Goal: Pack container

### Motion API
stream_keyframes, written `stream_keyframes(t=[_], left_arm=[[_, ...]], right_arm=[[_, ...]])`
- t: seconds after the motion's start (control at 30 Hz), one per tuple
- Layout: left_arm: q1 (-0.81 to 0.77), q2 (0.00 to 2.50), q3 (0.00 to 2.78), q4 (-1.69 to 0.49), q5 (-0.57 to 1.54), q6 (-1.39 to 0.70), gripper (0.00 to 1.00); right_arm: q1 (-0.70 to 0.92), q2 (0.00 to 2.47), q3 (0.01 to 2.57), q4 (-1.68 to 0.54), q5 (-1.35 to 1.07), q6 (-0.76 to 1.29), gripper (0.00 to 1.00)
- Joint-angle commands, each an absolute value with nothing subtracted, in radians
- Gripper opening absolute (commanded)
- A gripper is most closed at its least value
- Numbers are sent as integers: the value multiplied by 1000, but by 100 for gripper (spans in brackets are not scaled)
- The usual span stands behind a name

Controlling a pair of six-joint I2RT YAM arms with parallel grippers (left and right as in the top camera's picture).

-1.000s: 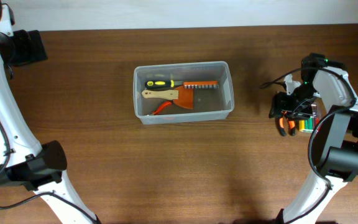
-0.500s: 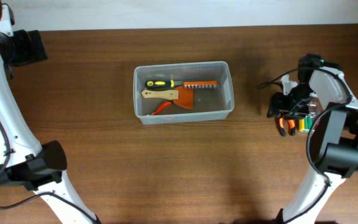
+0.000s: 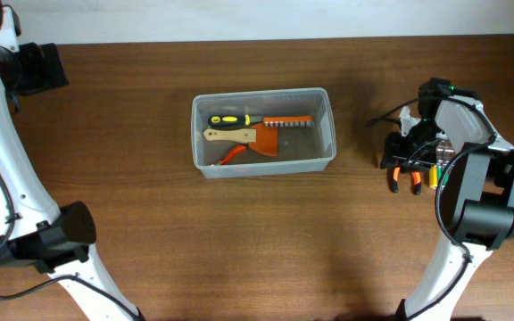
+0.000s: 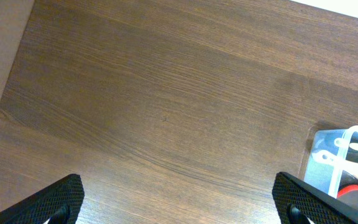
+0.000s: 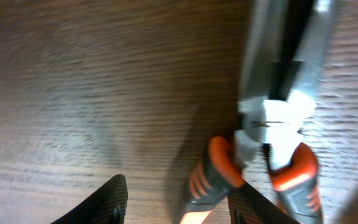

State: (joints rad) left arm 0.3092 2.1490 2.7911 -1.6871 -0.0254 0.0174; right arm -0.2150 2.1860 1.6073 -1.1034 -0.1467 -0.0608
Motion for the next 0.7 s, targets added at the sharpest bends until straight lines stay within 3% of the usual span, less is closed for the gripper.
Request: stream_keyframes(t=[0.0, 0.33, 0.67], left_arm=[[313, 2138, 2795, -1687, -14, 7, 99], [313, 2138, 2795, -1687, -14, 7, 99], [313, 2138, 2795, -1687, -15, 7, 99]], right_arm=[[-210, 2217, 1620, -1099, -96, 39, 53], [-208, 2218, 1620, -1102, -91, 245, 49], [-185, 2218, 1596, -1096, 20, 324, 45]])
